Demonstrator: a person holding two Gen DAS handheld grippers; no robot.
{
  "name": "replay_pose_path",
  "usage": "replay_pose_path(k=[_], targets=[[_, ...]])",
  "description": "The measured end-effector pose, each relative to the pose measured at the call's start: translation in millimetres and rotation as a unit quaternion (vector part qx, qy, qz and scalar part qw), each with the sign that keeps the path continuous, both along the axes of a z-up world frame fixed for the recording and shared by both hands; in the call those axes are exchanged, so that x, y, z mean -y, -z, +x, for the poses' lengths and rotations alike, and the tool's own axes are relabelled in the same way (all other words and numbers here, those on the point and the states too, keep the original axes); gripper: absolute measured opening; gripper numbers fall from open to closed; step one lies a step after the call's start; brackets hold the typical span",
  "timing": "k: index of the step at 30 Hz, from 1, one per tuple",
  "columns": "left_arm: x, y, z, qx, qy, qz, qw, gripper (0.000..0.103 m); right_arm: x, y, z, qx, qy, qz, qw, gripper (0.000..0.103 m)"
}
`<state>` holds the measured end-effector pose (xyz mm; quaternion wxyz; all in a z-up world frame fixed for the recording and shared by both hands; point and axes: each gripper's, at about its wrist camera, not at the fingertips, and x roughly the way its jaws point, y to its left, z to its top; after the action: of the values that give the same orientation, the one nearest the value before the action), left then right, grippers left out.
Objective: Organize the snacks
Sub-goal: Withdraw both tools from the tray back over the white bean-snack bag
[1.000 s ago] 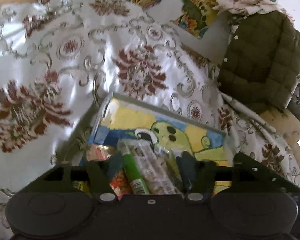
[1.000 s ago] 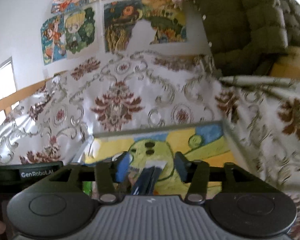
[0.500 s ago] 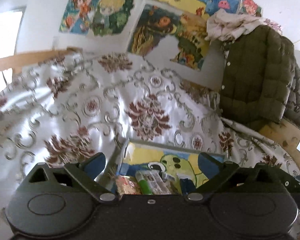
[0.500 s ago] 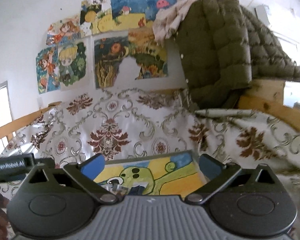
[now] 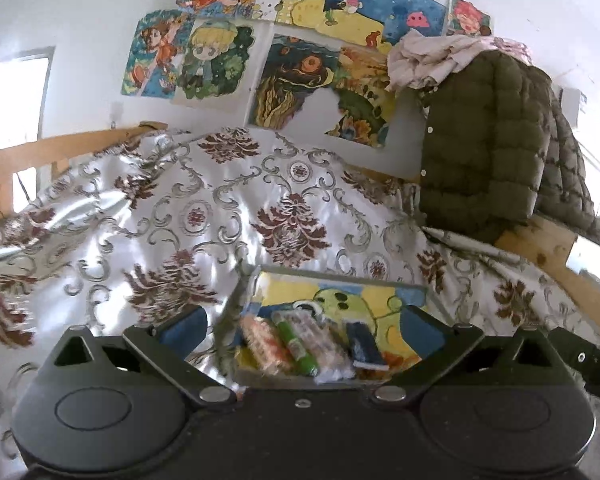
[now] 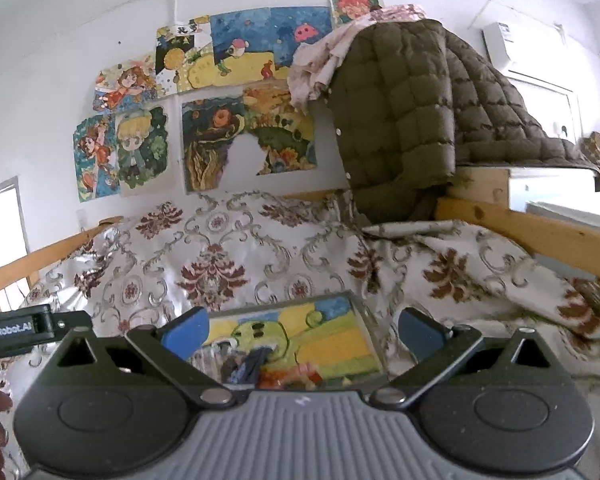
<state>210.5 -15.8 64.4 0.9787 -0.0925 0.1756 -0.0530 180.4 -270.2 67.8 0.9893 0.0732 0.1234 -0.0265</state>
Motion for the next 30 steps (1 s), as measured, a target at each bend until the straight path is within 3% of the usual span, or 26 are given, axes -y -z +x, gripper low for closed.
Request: replay_pose_path(k=[10,30], targets=[[-5.2,38.2,-80.5,-0.054,0.014,0.046,0.9974,0.102,1.5,21.5,-60.4,-0.036,-0.010,0.002,0.999,0.103],[-9.9,50.8,-140.0,-0.081,-0.003,0.055,0.9952,0.102,-16.9,41.7,-134.6,-0.073,-0.023,-0.031,0.997,0.103]])
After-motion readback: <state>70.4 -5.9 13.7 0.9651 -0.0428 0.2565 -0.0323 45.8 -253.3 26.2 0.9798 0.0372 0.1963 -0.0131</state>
